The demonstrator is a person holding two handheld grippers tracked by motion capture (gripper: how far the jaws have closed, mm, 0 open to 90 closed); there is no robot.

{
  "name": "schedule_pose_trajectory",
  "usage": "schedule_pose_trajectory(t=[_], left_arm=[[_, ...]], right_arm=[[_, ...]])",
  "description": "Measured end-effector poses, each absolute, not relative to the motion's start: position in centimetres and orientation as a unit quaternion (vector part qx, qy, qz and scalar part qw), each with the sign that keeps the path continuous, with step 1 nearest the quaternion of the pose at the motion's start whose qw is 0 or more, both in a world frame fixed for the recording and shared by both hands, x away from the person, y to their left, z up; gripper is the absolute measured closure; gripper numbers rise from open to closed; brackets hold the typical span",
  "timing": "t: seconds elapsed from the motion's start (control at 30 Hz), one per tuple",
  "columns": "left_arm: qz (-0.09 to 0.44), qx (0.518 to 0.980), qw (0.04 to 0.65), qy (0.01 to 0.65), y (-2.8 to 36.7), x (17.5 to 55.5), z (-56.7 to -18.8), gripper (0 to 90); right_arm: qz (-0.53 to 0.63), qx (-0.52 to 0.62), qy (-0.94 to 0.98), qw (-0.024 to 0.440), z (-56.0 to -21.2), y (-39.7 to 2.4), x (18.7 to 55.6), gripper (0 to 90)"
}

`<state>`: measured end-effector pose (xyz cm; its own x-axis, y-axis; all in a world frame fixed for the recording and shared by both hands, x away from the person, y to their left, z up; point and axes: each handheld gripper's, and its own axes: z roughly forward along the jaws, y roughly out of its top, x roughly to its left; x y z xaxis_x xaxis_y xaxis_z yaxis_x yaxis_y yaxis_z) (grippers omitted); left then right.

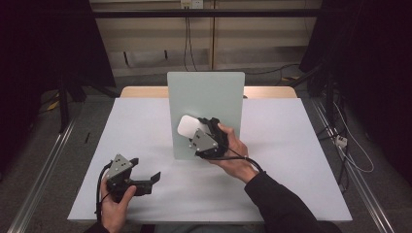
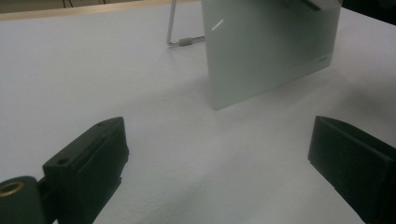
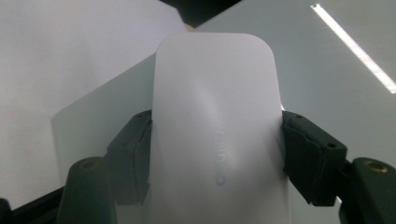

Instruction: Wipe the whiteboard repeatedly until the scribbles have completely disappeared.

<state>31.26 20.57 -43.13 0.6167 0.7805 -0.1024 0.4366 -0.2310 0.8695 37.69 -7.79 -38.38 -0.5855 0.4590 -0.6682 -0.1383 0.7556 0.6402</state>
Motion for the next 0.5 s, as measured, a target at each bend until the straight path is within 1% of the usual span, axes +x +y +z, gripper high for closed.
schedule_pose_trajectory(t=[0.2, 0.27, 0.4, 0.5], left_arm=[[0.181, 0.761, 0.477, 0.401, 20.6, 31.3, -43.1, 4.7], [0.18, 0.761, 0.477, 0.4, 20.6, 31.3, -43.1, 4.7], [0.18, 0.762, 0.477, 0.4, 20.5, 31.3, -43.1, 4.8], [0.181, 0.763, 0.476, 0.4, 20.6, 31.3, -43.1, 4.7]], right_arm=[[0.351, 0.125, 0.802, 0.468, -35.6, -9.3, 38.7, 31.4], [0.355, 0.131, 0.796, 0.473, -35.1, -9.7, 38.9, 31.3], [0.354, 0.132, 0.791, 0.481, -35.5, -9.6, 38.7, 31.4], [0.35, 0.124, 0.797, 0.477, -37.0, -9.2, 38.2, 31.4]])
